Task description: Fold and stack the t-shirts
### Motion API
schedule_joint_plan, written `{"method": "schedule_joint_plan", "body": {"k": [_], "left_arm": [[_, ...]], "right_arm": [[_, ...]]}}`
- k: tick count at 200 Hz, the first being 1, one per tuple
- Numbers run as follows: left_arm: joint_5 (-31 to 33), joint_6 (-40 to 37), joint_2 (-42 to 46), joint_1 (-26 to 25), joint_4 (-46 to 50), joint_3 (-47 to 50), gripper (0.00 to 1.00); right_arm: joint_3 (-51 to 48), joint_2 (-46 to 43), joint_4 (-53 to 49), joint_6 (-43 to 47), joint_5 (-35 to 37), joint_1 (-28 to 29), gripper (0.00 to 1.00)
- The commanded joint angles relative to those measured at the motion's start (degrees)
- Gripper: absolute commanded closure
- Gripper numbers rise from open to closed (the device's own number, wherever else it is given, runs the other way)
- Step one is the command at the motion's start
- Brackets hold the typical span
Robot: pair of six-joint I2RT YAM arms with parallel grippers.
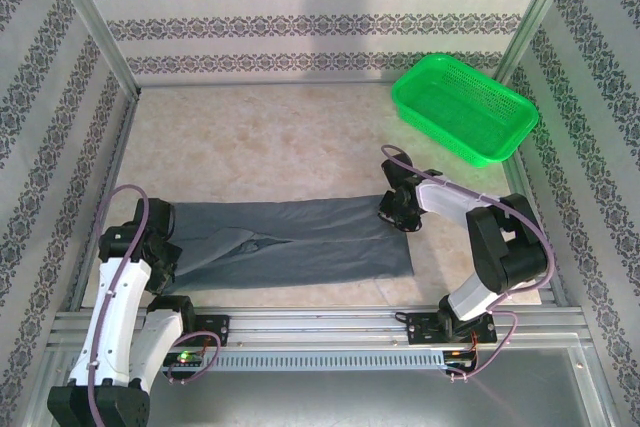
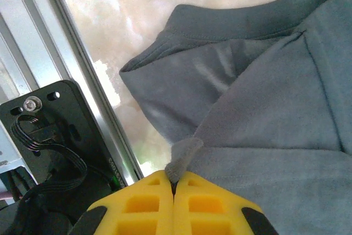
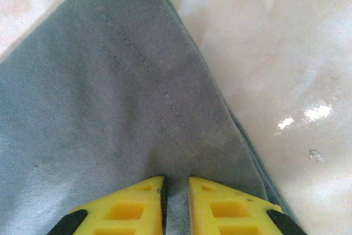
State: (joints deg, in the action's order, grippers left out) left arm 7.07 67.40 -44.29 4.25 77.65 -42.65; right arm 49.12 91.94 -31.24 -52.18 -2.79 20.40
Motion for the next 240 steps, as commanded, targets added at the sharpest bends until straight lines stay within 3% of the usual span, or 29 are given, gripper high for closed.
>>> {"method": "schedule_joint_plan", "body": {"k": [1, 42, 87, 127, 134, 158, 169, 214, 240], "left_arm": [[0.58, 0.81, -1.51, 0.08, 3.19, 0.14, 1.0], [1.38, -0.13, -3.62, -0.12, 0.57, 1.78, 1.0], [-1.69, -1.23, -8.05, -0.11, -12.64, 7.05, 1.0], [-2.26, -3.3, -12.66, -0.11, -15.82, 5.4, 1.0], [-2.32, -3.57, -12.54, -0.12, -16.0, 4.98, 0.96], [-2.93, -4.25, -12.22, -0.2, -14.59, 2.31, 0.55], [-3.09, -4.29, -12.05, -0.27, -13.31, -0.04, 0.47], [-2.85, -5.51, -15.85, -0.38, -14.63, -9.64, 0.52], [-4.08, -5.51, -21.61, -0.23, -21.29, -11.66, 0.58]], "right_arm": [[1.05, 2.07, -1.57, 0.59, 0.41, -0.1, 0.79], [2.0, 1.98, -2.62, 0.77, 1.47, -0.12, 0.79], [1.85, -0.4, -2.69, 0.74, 1.82, 0.07, 0.79], [2.66, -2.96, -3.84, 1.54, 2.76, 1.38, 0.79], [2.99, -3.21, -4.27, 1.66, 2.85, 1.72, 0.78], [3.57, -3.9, -4.85, 1.66, 3.19, 2.84, 0.78], [3.74, -4.35, -4.24, 1.69, 3.13, 3.45, 0.78], [4.39, -2.41, 2.56, 0.37, -1.33, 6.23, 0.78], [6.26, 1.16, 5.14, -2.22, -3.27, 8.42, 0.78]]}}
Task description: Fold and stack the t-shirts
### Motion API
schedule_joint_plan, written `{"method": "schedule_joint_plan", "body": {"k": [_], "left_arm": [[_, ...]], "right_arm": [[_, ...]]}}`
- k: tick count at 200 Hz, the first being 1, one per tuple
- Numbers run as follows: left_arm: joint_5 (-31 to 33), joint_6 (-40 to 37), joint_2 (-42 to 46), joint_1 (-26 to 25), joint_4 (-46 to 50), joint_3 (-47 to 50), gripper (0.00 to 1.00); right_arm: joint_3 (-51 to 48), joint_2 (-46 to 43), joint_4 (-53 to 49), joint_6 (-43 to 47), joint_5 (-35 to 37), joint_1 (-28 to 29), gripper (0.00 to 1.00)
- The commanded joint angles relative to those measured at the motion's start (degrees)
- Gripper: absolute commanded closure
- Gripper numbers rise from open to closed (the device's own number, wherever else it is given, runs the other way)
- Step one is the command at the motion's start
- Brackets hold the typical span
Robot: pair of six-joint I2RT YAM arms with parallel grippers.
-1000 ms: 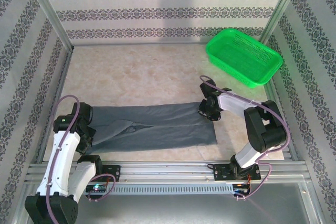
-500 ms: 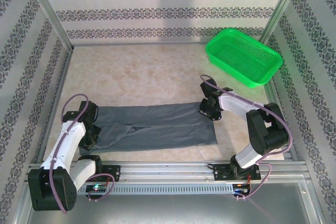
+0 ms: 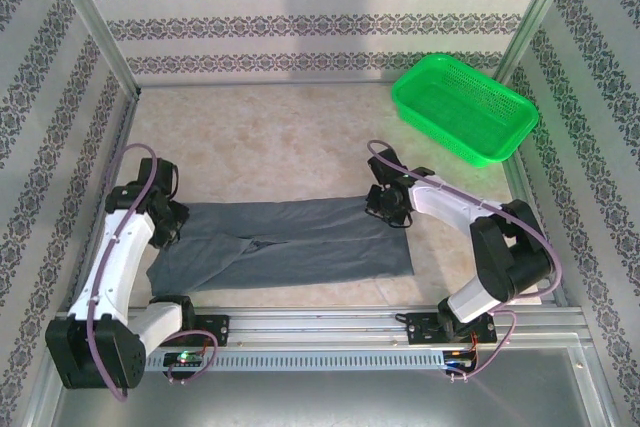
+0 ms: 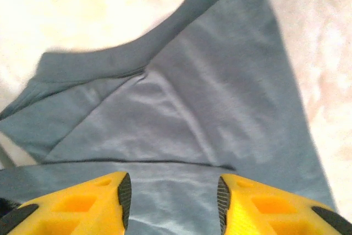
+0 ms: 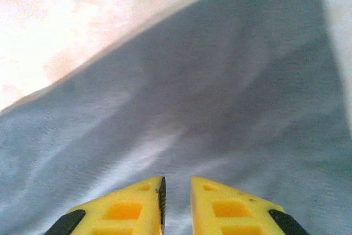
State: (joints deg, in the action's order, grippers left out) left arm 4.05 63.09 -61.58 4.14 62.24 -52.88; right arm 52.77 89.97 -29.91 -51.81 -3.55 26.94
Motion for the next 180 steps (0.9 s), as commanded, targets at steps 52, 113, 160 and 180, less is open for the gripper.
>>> {"method": "schedule_joint_plan", "body": {"k": [52, 113, 160, 180], "left_arm": [[-9.86, -0.43, -23.5, -0.01, -21.85, -2.46, 0.68], [-10.55, -3.91, -33.07, 3.48, -24.61, 0.89, 0.7], [-19.87, -8.81, -45.94, 5.44, -35.29, -9.96, 0.72], [-20.99, -10.11, -48.89, 5.42, -39.13, -16.01, 0.72]], "right_arm": [[5.1, 10.64, 7.09, -7.35, -4.45, 4.0, 0.79], [10.64, 17.47, -2.66, -9.87, -0.85, 0.4, 0.79], [23.29, 27.3, -8.15, -6.98, -5.02, -5.44, 0.79], [30.83, 31.77, -9.77, -5.42, -6.01, -9.1, 0.79]]}}
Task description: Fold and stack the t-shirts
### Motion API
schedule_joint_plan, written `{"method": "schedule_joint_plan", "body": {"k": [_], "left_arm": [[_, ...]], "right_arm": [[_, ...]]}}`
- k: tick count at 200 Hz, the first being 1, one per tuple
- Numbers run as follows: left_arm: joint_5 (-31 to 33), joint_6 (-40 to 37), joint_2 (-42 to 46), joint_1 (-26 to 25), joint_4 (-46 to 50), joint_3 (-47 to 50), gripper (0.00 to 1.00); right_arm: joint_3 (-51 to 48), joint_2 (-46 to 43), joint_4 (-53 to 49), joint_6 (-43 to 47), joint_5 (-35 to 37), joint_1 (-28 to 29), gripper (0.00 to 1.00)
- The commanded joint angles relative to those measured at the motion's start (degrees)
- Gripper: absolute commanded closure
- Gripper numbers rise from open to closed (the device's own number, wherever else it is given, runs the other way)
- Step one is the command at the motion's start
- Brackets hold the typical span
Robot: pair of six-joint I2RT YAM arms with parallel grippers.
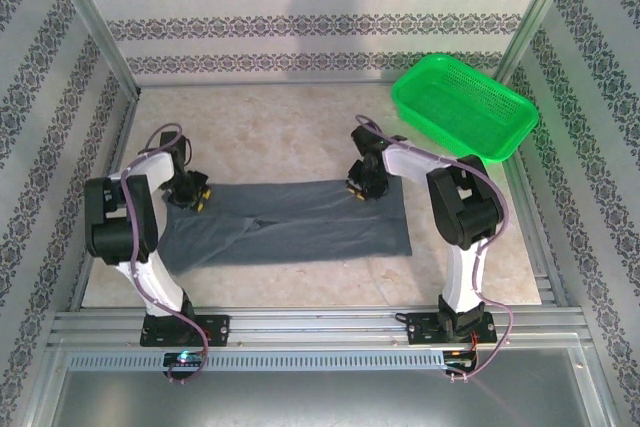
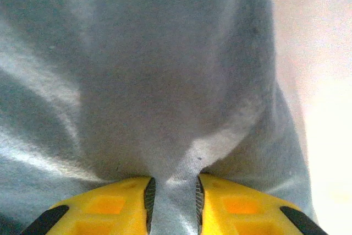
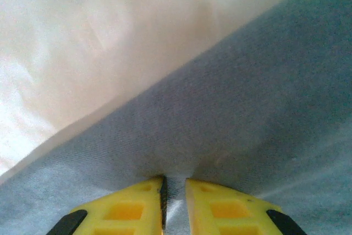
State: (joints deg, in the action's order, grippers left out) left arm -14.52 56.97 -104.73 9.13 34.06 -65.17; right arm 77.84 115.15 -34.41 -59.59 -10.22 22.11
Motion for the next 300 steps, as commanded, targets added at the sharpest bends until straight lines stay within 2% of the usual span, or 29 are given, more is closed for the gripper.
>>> {"method": "schedule_joint_plan", "body": {"k": [1, 18, 31, 49, 69, 88, 116, 165, 202, 228, 263, 300], "left_arm": [[-2.38, -4.07, -5.88, 0.44, -11.0, -4.04, 0.72], [-2.84, -5.81, -6.65, 0.5, -10.49, -8.77, 0.72], [-4.2, -7.4, -5.48, 0.38, -10.71, -10.3, 0.69], [-7.34, -11.59, -1.34, 0.06, -13.63, -8.95, 0.61], [-13.24, -16.33, 1.53, -0.25, -17.5, -6.09, 0.58], [-18.72, -21.6, 0.37, -0.67, -18.18, -4.73, 0.58], [-19.79, -28.99, -1.75, -2.41, -15.54, -3.87, 0.58], [-19.93, -32.9, -2.97, -4.06, -16.43, -0.49, 0.57], [-15.8, -36.06, -3.55, -6.23, -14.38, -0.14, 0.55], [-15.6, -36.94, -3.76, -7.21, -13.99, -0.04, 0.54], [-13.49, -37.88, -1.98, -8.85, -12.45, 0.94, 0.6], [-11.78, -36.51, 1.26, -9.29, -12.09, 3.17, 0.83]], "right_arm": [[6.1, 6.72, -5.2, 2.46, 0.47, -4.45, 0.79], [12.04, 9.71, -1.89, 5.71, -4.68, -7.36, 0.78], [17.02, 11.59, 0.73, 10.57, -11.32, -8.72, 0.75], [23.77, 11.79, 0.08, 18.93, -17.48, -8.91, 0.7], [25.58, 8.66, -1.03, 23.56, -20.3, -8.17, 0.63], [23.21, 4.82, -0.82, 23.8, -21.47, -7.28, 0.61], [14.73, -1.85, 4.41, 20.54, -22.99, -5.2, 0.56], [7.72, -8.42, 7.64, 17.79, -23.8, -0.82, 0.54], [5.23, -9.58, 9.84, 15.97, -23.97, 1.11, 0.54], [5.37, -9.68, 10.33, 15.39, -24.05, 2.22, 0.54], [5.21, -9.84, 10.66, 14.94, -23.94, 2.42, 0.54], [5.21, -10.29, 10.59, 14.99, -24.02, 2.5, 0.55]]}}
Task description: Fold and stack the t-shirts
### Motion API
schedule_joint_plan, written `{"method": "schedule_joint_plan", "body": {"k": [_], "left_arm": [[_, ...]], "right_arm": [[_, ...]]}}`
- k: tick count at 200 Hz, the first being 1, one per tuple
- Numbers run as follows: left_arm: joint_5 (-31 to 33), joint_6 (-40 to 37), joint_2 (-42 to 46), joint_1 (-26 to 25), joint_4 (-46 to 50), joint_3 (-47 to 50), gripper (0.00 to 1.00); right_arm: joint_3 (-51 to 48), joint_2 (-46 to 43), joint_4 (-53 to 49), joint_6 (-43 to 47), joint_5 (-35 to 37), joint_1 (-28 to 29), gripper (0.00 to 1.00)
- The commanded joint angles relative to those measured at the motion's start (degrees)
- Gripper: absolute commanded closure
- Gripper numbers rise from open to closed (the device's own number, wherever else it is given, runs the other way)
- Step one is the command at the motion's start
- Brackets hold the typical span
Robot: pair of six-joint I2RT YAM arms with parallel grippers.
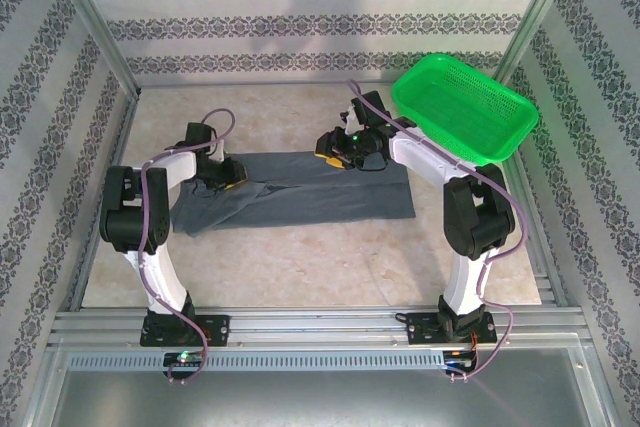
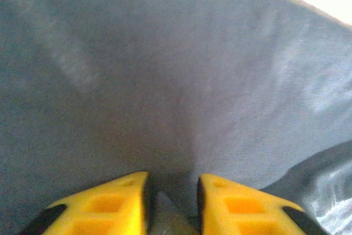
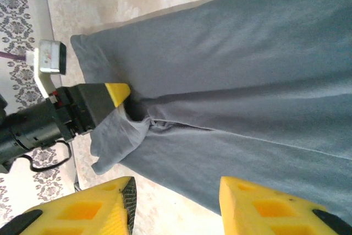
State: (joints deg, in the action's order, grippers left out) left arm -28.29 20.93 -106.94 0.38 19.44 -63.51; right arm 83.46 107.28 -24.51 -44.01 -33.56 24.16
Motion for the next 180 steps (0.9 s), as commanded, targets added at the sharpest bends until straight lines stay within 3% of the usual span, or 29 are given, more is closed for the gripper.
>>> {"method": "schedule_joint_plan", "body": {"k": [1, 24, 125, 167, 180], "left_arm": [[2.0, -0.42, 3.56, -0.55, 2.53, 1.61, 0.84], [2.94, 1.84, 5.98, -0.82, 3.46, 2.87, 1.0], [5.72, 27.7, 21.98, -8.22, 6.68, 14.09, 1.0], [4.96, 41.24, 22.09, -12.78, 1.2, 17.31, 1.0], [3.97, 44.99, 21.43, -13.76, -2.08, 18.24, 0.93]], "right_arm": [[-0.4, -2.42, 0.69, -0.62, -0.65, 0.45, 0.55], [-0.41, -2.52, 0.7, -0.78, -0.54, 0.5, 0.55], [-3.3, -3.77, 2.45, -1.34, -0.98, 0.45, 0.56], [-5.38, -4.34, 3.7, -1.7, -1.5, 0.45, 0.56], [-6.13, -4.61, 4.02, -1.78, -1.59, 0.47, 0.56]]}}
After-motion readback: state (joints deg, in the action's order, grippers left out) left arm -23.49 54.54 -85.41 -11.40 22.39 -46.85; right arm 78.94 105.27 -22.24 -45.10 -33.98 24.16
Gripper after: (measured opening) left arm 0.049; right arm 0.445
